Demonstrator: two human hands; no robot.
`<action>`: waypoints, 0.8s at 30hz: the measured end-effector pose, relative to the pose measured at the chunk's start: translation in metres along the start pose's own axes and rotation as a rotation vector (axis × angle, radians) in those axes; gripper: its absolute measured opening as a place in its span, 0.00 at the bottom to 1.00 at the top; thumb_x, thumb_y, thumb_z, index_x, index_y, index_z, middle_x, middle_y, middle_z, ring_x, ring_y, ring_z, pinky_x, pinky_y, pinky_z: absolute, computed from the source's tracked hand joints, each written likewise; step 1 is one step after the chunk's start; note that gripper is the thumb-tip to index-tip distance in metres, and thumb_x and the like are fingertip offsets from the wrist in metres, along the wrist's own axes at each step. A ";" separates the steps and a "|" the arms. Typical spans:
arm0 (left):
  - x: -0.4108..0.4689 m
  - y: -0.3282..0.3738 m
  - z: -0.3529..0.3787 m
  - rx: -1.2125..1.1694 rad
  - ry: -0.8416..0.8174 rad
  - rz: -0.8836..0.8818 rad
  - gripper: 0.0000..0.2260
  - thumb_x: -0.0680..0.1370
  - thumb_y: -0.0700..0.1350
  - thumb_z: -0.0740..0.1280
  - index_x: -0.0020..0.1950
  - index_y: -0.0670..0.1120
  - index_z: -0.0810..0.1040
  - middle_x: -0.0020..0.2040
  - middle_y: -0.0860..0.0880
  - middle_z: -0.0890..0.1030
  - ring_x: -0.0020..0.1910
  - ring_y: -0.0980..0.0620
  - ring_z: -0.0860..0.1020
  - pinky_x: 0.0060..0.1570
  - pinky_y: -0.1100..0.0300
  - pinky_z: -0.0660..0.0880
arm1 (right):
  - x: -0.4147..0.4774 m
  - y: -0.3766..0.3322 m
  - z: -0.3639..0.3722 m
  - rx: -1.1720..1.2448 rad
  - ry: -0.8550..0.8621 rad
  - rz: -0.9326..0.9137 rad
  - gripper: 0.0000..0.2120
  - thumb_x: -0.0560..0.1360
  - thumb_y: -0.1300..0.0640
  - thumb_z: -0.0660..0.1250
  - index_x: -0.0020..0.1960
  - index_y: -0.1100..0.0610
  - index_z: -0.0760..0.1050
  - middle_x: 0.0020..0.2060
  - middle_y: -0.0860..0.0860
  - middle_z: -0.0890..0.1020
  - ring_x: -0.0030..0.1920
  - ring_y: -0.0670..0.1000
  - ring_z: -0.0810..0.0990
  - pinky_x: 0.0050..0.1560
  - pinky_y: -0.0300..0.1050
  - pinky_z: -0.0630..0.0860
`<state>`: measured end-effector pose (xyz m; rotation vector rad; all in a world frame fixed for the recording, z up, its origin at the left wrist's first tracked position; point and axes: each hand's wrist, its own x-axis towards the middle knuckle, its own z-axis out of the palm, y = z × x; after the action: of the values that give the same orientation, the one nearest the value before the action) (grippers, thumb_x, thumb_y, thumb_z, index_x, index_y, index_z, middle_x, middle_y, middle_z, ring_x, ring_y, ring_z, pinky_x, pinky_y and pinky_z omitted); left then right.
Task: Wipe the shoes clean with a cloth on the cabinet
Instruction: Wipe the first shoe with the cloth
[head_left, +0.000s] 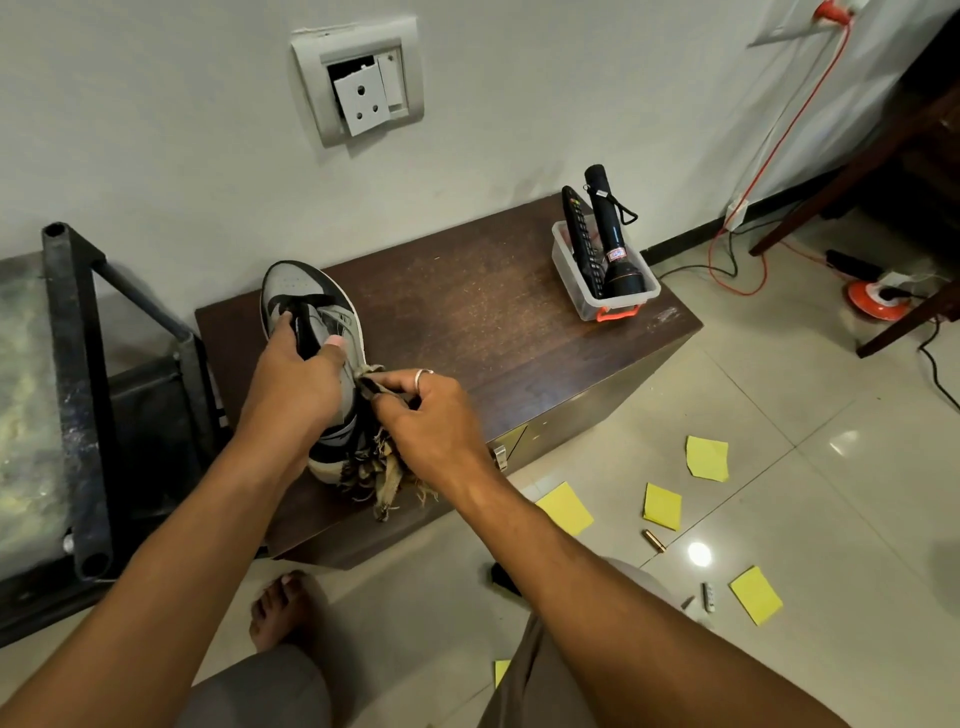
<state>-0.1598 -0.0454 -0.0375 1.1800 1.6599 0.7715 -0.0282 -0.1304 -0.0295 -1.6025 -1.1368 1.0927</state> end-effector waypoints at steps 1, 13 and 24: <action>0.001 -0.001 0.000 0.006 -0.005 -0.001 0.30 0.77 0.60 0.64 0.79 0.60 0.62 0.75 0.50 0.73 0.72 0.45 0.73 0.69 0.40 0.71 | 0.000 0.000 0.002 -0.019 0.008 0.007 0.13 0.80 0.58 0.67 0.62 0.54 0.83 0.51 0.47 0.86 0.49 0.43 0.84 0.49 0.38 0.83; 0.004 -0.003 0.001 -0.021 -0.007 0.014 0.27 0.79 0.58 0.62 0.78 0.58 0.64 0.74 0.51 0.74 0.71 0.46 0.73 0.70 0.41 0.70 | -0.001 -0.005 0.001 0.075 0.013 0.100 0.10 0.81 0.55 0.66 0.58 0.54 0.85 0.42 0.48 0.87 0.41 0.42 0.85 0.41 0.39 0.81; 0.000 -0.002 -0.002 -0.082 -0.043 0.007 0.30 0.74 0.61 0.62 0.77 0.60 0.66 0.72 0.52 0.75 0.69 0.48 0.75 0.69 0.43 0.72 | 0.006 -0.010 -0.002 0.005 0.046 0.031 0.10 0.80 0.56 0.67 0.56 0.54 0.86 0.46 0.43 0.86 0.47 0.40 0.83 0.48 0.39 0.80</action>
<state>-0.1620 -0.0464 -0.0384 1.1378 1.5755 0.8059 -0.0268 -0.1234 -0.0207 -1.6383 -1.0816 1.0731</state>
